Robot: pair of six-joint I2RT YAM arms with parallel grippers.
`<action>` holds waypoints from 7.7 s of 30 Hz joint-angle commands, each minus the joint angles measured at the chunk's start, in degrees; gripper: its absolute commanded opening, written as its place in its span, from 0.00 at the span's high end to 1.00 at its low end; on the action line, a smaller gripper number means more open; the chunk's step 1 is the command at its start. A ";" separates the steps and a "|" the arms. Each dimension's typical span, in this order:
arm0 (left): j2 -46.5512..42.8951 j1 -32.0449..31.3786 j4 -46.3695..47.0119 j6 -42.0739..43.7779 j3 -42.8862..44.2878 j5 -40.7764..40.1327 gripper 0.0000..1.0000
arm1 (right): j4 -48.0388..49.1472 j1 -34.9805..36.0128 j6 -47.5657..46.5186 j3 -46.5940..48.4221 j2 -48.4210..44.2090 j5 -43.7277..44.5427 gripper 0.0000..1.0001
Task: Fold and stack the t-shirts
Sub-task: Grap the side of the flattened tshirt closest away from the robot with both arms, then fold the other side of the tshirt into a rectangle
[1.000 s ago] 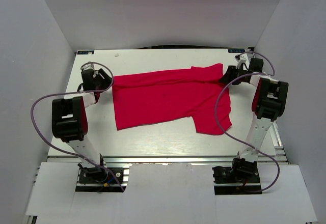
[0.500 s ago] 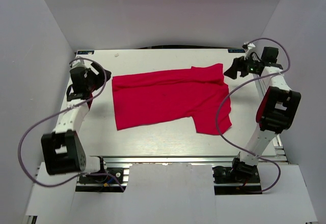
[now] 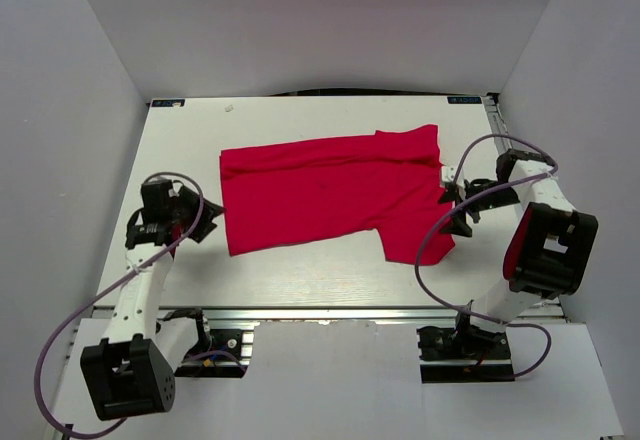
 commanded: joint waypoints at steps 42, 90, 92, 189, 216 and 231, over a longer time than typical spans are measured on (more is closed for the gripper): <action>19.73 -4.74 8.85 -12.14 -11.51 -3.33 0.93 | 7.58 -0.19 -13.83 8.74 12.72 10.80 0.33; 14.63 -4.48 2.70 -7.66 -1.06 -7.63 1.00 | -1.56 -2.74 -8.49 19.89 14.92 3.61 0.94; 14.37 -4.39 2.26 -7.48 0.87 -7.63 1.00 | -3.50 -2.92 -7.79 23.39 15.62 1.59 0.98; 68.16 1.41 3.58 -4.49 53.71 -5.96 1.00 | 44.04 6.13 57.17 45.30 40.58 9.84 1.00; 69.74 2.02 2.87 -3.96 55.99 -7.19 1.00 | 46.77 7.28 58.75 44.42 42.61 18.80 1.00; 70.18 2.29 2.61 -3.96 55.73 -7.28 1.00 | 45.89 7.54 58.75 45.74 44.10 20.39 1.00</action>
